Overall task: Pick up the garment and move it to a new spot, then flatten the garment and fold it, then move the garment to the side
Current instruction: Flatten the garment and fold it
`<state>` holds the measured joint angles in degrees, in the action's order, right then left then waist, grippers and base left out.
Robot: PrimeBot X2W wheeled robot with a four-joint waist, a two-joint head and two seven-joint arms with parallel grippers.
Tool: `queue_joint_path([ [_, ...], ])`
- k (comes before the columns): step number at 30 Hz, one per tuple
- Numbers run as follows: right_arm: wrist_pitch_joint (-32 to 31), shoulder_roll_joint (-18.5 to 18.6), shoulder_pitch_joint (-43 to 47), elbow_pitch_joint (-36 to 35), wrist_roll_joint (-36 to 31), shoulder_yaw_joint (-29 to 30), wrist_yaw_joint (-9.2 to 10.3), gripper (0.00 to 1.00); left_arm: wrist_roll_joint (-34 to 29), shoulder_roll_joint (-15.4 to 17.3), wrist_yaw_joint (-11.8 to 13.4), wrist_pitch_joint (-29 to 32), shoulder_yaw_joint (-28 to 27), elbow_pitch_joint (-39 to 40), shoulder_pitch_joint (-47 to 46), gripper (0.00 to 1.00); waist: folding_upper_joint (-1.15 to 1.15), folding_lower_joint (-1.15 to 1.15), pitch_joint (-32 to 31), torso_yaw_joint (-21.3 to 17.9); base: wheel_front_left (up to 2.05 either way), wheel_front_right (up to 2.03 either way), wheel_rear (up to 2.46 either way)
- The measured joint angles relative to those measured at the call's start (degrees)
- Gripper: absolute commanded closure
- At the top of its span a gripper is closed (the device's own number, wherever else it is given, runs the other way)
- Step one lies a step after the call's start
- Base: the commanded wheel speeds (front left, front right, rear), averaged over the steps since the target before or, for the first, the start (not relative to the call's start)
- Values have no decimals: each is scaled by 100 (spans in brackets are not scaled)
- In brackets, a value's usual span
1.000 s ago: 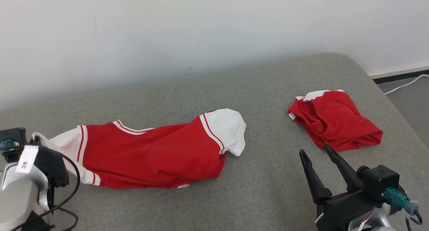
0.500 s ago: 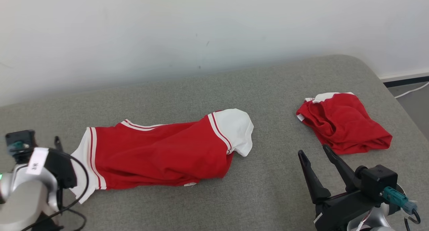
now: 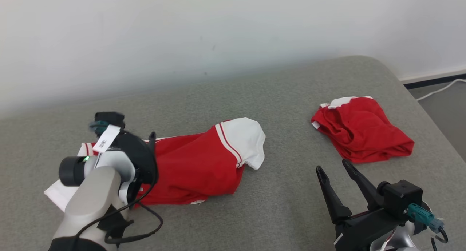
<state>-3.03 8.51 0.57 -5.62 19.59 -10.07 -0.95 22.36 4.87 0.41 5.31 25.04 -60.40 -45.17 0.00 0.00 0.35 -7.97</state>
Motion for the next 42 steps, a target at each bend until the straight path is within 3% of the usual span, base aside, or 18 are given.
queue_joint_path([
  [7,0,-31,-2,4,4,-33,0,0,-19,-140,-147,780,205,4,-152,0,0,0,77,-286,0,0,0],
  [17,1,-118,-37,43,7,-135,-7,0,-7,-218,-152,1872,326,-42,-663,0,0,0,282,-754,0,0,0],
  [29,62,-151,-147,162,42,-168,-16,0,5,-247,-133,2559,392,-127,-732,0,0,0,605,-1359,0,0,0],
  [30,79,-151,-150,171,42,-165,-24,0,5,-248,-115,2601,391,-134,-758,6,0,0,629,-1393,0,0,0],
  [31,90,-151,-157,181,42,-157,-23,0,2,-248,-88,2617,400,-141,-801,35,0,0,653,-1426,0,0,0],
  [32,114,-151,-162,182,42,-142,-23,0,-2,-248,-90,2644,411,-136,-845,52,0,0,675,-1451,0,0,0],
  [33,125,-151,-177,194,42,-134,-23,0,-2,-250,-91,2644,413,-138,-878,62,0,0,695,-1472,0,0,0],
  [34,130,-151,-211,218,43,-135,-23,0,-1,-250,-93,2644,411,-136,-899,87,0,0,705,-1491,0,0,0],
  [35,136,-151,-229,218,44,-134,-23,0,0,-249,-93,2650,410,-136,-910,100,0,0,714,-1505,0,0,0],
  [42,162,-153,-232,260,47,-148,-24,0,3,-254,-93,2726,412,-141,-908,100,0,-1,710,-1521,0,0,0],
])
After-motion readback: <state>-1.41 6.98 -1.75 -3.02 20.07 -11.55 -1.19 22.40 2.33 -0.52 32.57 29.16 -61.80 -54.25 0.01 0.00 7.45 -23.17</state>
